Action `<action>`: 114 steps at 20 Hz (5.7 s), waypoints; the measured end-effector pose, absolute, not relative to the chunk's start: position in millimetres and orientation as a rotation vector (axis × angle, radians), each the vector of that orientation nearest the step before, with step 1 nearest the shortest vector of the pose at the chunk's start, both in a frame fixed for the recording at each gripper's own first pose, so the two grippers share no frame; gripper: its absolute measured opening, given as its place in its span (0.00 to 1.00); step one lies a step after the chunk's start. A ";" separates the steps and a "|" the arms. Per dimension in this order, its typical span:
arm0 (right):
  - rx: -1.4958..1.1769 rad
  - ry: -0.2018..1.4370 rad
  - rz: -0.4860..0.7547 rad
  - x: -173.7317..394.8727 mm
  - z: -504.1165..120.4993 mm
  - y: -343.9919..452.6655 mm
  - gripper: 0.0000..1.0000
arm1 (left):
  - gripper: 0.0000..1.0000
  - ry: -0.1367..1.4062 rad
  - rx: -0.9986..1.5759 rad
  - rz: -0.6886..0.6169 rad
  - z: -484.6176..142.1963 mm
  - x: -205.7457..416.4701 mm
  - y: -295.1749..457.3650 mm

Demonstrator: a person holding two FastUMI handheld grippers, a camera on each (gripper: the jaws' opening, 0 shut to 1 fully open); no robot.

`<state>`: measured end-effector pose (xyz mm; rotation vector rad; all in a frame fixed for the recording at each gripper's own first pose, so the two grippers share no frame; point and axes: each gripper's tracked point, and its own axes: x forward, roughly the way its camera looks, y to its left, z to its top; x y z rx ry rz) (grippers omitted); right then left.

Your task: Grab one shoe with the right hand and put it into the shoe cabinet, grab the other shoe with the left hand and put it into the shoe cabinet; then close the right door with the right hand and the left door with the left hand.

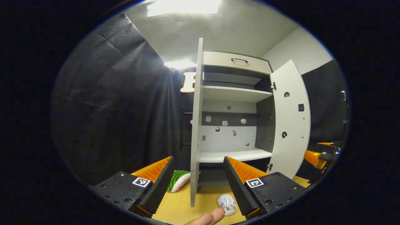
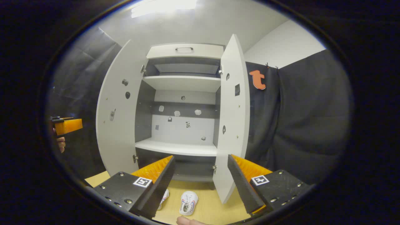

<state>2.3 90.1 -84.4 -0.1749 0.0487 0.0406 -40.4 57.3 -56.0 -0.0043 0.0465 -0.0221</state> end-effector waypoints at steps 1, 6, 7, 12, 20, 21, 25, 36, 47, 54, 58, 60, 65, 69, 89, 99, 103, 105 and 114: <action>-0.176 0.066 0.044 5.2 -97.2 92.7 0.97 | 0.95 0.051 -0.004 -0.038 -60.3 -42.6 52.6; -0.203 0.152 0.043 30.3 -173.1 99.4 1.00 | 0.95 0.050 -0.006 -0.070 -78.9 -53.0 36.8; -0.214 0.172 0.042 35.5 -190.1 99.9 1.00 | 0.95 0.050 -0.011 -0.070 -81.4 -54.1 35.7; -0.176 0.369 0.071 55.9 -302.9 109.6 1.00 | 0.95 0.069 -0.034 -0.081 -96.7 -59.0 33.4; -0.159 0.648 0.043 74.2 -445.7 106.9 0.99 | 0.95 0.086 -0.048 -0.105 -107.2 -58.6 34.6; -0.146 0.672 0.032 74.6 -457.3 106.5 0.92 | 0.95 0.087 -0.049 -0.105 -108.6 -58.3 34.9; -0.107 0.739 -0.003 75.9 -493.0 106.3 0.87 | 0.95 0.114 -0.052 -0.107 -119.0 -56.5 36.0; 0.247 0.663 0.035 103.2 -514.9 103.6 0.01 | 0.95 0.103 -0.031 -0.177 -117.7 -68.6 9.1; 0.282 0.496 0.125 83.3 -472.2 111.5 0.00 | 0.95 0.081 0.032 -0.244 -121.5 -84.1 -14.7; 0.287 0.409 0.201 68.1 -407.5 130.1 0.00 | 0.95 0.209 -0.011 -0.223 -167.3 -58.4 -11.3; 0.208 0.343 0.211 72.7 -358.8 134.2 0.00 | 0.95 0.228 -0.017 -0.208 -183.1 -40.6 -9.7; 0.169 0.309 0.223 79.3 -329.7 136.9 0.00 | 0.95 0.221 -0.022 -0.209 -185.9 -31.2 -11.9; 0.114 0.224 0.248 105.6 -242.4 142.6 0.01 | 0.95 0.208 -0.042 -0.197 -190.9 -3.8 -12.9; 0.050 0.167 0.227 147.0 -176.4 141.6 0.01 | 0.95 0.227 -0.085 -0.225 -205.9 13.3 -23.2; -0.291 0.302 0.212 395.3 -137.2 200.8 0.01 | 0.96 0.231 -0.062 -0.224 -238.5 53.7 -26.7; -0.446 0.287 0.175 437.8 -166.9 198.3 0.26 | 0.96 0.291 -0.037 -0.189 -260.1 55.9 -19.2; -0.349 0.152 0.172 405.7 -120.9 205.4 0.82 | 0.96 0.316 -0.048 -0.184 -268.1 54.3 -19.3; -0.315 0.129 0.162 374.3 -105.9 200.0 0.99 | 0.96 0.343 -0.045 -0.186 -277.7 55.2 -21.1; -0.194 0.069 0.159 231.5 -103.5 170.7 0.98 | 0.95 0.621 -0.016 -0.196 -388.9 44.0 -33.5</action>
